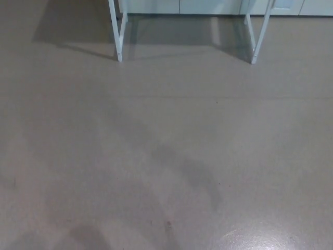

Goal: The robot picks up a bottle from a person using its left hand and walk towards the table in frontand put the bottle on the table.

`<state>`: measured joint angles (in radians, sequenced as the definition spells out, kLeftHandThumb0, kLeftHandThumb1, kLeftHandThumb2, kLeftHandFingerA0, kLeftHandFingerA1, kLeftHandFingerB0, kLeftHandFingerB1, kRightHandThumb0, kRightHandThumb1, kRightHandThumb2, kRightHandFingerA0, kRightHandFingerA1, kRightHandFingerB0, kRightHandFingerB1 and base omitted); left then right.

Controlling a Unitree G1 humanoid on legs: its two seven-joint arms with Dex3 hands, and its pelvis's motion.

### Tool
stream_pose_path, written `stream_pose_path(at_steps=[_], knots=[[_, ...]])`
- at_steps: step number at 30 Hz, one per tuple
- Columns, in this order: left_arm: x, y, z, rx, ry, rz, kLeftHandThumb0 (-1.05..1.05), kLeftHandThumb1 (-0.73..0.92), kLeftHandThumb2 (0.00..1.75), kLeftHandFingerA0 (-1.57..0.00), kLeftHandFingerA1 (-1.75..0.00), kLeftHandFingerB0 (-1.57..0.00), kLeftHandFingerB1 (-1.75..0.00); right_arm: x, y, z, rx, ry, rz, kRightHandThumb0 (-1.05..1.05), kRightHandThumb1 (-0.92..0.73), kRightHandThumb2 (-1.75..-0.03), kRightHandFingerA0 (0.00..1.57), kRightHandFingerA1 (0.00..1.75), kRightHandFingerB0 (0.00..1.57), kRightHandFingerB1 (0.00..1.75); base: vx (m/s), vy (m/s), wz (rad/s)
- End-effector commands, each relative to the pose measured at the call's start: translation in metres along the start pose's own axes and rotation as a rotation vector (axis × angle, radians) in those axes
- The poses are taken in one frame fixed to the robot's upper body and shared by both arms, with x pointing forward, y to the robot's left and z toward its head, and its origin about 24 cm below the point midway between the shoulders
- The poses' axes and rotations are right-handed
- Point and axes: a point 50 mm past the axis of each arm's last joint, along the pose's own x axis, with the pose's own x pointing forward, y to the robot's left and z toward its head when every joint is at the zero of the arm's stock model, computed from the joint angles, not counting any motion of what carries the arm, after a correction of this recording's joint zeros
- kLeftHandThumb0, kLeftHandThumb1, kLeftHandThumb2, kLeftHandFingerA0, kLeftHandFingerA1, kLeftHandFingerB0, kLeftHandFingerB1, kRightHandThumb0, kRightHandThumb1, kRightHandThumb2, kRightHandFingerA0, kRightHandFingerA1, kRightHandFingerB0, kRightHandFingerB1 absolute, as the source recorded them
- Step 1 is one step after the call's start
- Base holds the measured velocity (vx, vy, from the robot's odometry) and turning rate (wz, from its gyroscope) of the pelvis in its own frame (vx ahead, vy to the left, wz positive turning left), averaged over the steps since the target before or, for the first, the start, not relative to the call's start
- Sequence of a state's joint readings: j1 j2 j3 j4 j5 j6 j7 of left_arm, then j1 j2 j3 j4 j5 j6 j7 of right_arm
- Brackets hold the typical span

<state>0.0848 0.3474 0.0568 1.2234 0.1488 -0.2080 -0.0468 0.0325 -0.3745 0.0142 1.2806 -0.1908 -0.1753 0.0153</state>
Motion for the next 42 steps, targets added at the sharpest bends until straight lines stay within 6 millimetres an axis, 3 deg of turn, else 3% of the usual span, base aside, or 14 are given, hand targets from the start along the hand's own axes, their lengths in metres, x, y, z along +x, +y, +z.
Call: stream_pose_path(at_steps=[1,5,6,10,11,13,14,15,18,21,25,26,29,42], knots=[[-0.001,0.007,0.001,0.012,-0.035,0.028,-0.27,0.40,0.90,-0.52,-0.69,-0.15,-0.50,-0.002,-0.007,-0.002,-0.013,-0.023,-0.019,-0.34,-0.70,-0.61,0.66,0.52,0.52,0.43,0.00,0.000,0.00],[0.000,0.009,0.005,0.003,-0.045,0.028,-0.27,0.40,0.90,-0.53,-0.68,-0.14,-0.50,0.000,-0.007,0.005,-0.015,-0.037,-0.012,-0.34,-0.72,-0.61,0.65,0.53,0.53,0.44,0.00,0.000,0.00],[0.000,0.009,0.006,0.010,-0.048,0.035,-0.39,0.60,0.59,-0.62,-0.55,-0.29,-0.34,0.001,-0.008,0.007,-0.008,-0.042,-0.015,-0.33,-0.72,-0.61,0.67,0.54,0.53,0.45,0.00,0.000,0.00],[-0.001,0.008,0.001,0.014,-0.045,0.038,-0.27,0.40,0.90,-0.54,-0.70,-0.12,-0.49,0.000,-0.006,0.001,-0.009,-0.024,-0.008,-0.34,-0.71,-0.61,0.68,0.52,0.54,0.44,0.00,0.000,0.00],[-0.001,0.008,0.001,0.023,-0.031,0.041,-0.41,0.59,0.57,-0.60,-0.64,-0.26,-0.31,-0.001,-0.005,0.000,0.007,-0.020,-0.007,-0.32,-0.71,-0.60,0.64,0.51,0.50,0.43,0.00,0.000,0.00],[-0.002,0.007,-0.002,0.003,-0.027,0.039,-0.38,0.58,0.57,-0.62,-0.78,-0.25,-0.32,-0.001,-0.003,-0.003,0.007,-0.017,0.000,-0.33,-0.71,-0.60,0.64,0.51,0.52,0.44,0.00,0.000,0.00],[-0.002,0.007,-0.002,-0.013,-0.028,0.040,-0.26,0.40,0.90,-0.60,-0.77,-0.10,-0.49,-0.001,-0.003,-0.003,0.003,-0.016,0.000,-0.33,-0.71,-0.61,0.67,0.53,0.54,0.44,0.00,0.000,0.00],[-0.002,0.006,-0.001,-0.025,-0.034,0.042,-0.37,0.57,0.57,-0.62,-0.67,-0.24,-0.31,-0.001,-0.004,-0.002,-0.002,-0.015,0.000,-0.34,-0.71,-0.61,0.71,0.55,0.55,0.45,0.00,0.000,0.00],[-0.002,0.005,-0.001,-0.014,-0.036,0.048,-0.40,0.57,0.58,-0.59,-0.62,-0.24,-0.31,-0.001,-0.004,-0.003,-0.014,-0.015,0.003,-0.33,-0.71,-0.61,0.72,0.55,0.57,0.45,0.00,0.000,0.00],[-0.004,0.003,-0.002,0.004,-0.081,0.058,-0.59,0.45,0.72,-0.26,-0.45,-0.12,-0.37,-0.002,-0.001,-0.007,-0.011,-0.003,0.014,-0.33,-0.72,-0.59,0.68,0.52,0.55,0.44,0.00,0.000,0.00],[-0.011,-0.007,0.029,-0.134,-0.342,-0.011,-0.62,0.42,0.72,-0.16,-0.43,-0.09,-0.30,0.000,-0.001,-0.001,-0.013,-0.008,0.015,-0.33,-0.72,-0.59,0.69,0.51,0.56,0.44,0.00,0.000,0.00],[-0.016,-0.011,0.036,-0.174,-0.413,-0.044,-0.32,0.32,0.88,0.00,-0.50,0.00,-0.49,-0.001,0.000,-0.002,-0.022,-0.012,0.020,-0.33,-0.72,-0.60,0.69,0.52,0.55,0.44,0.00,0.000,0.00],[-0.048,-0.021,0.076,-0.180,-0.722,-0.209,-0.68,0.44,0.75,-0.11,-0.31,-0.10,-0.17,-0.001,-0.001,-0.003,-0.055,-0.012,0.022,-0.34,-0.72,-0.59,0.69,0.51,0.57,0.44,0.00,0.000,0.00],[-0.168,-0.034,0.156,0.052,-1.229,-0.640,-0.65,0.41,0.73,0.00,-0.06,0.00,0.00,0.000,-0.001,0.002,-0.078,-0.018,0.022,-0.33,-0.71,-0.59,0.71,0.51,0.60,0.44,0.00,0.000,0.00]])
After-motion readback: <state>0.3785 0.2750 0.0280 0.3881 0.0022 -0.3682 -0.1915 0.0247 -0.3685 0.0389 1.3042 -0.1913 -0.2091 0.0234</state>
